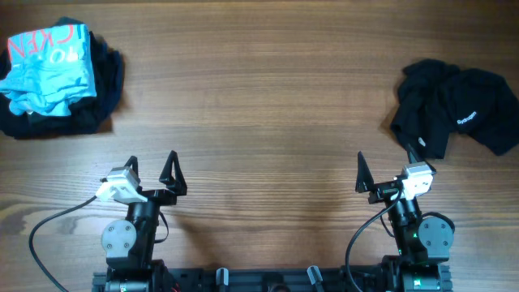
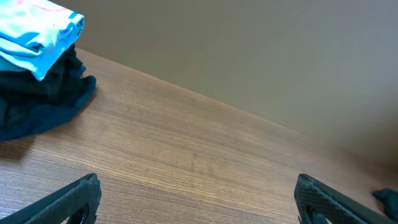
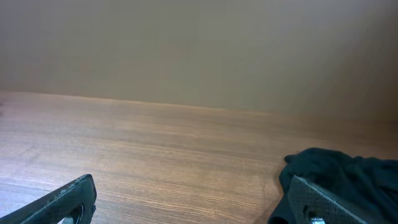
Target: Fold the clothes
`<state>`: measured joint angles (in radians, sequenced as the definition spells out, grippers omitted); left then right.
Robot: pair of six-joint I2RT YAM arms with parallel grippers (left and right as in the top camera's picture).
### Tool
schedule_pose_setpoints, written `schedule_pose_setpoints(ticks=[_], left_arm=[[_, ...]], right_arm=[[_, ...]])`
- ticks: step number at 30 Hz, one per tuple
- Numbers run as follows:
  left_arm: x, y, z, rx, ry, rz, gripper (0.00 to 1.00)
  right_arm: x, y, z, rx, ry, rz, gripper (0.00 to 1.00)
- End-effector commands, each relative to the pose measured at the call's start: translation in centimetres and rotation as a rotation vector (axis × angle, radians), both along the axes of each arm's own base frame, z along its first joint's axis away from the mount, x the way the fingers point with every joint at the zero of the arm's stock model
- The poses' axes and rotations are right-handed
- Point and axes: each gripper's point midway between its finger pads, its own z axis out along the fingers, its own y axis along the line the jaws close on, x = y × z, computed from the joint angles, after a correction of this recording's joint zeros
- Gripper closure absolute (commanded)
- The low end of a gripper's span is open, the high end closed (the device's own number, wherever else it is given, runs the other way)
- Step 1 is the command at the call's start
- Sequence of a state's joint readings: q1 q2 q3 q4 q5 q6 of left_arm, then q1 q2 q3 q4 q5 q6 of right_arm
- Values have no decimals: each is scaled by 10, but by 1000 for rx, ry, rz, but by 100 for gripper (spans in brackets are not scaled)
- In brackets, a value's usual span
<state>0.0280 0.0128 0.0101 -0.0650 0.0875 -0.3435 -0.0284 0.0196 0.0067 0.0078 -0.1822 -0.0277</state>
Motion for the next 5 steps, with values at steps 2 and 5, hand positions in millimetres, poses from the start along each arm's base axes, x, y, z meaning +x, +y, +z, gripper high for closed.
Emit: schedule_pose_setpoints(ticks=[2, 5], left_arm=[[0, 3, -1, -5, 0, 13, 0], [0, 3, -1, -5, 0, 13, 0]], right_arm=[[0, -3, 1, 8, -5, -16, 0], [0, -3, 1, 8, -5, -16, 0]])
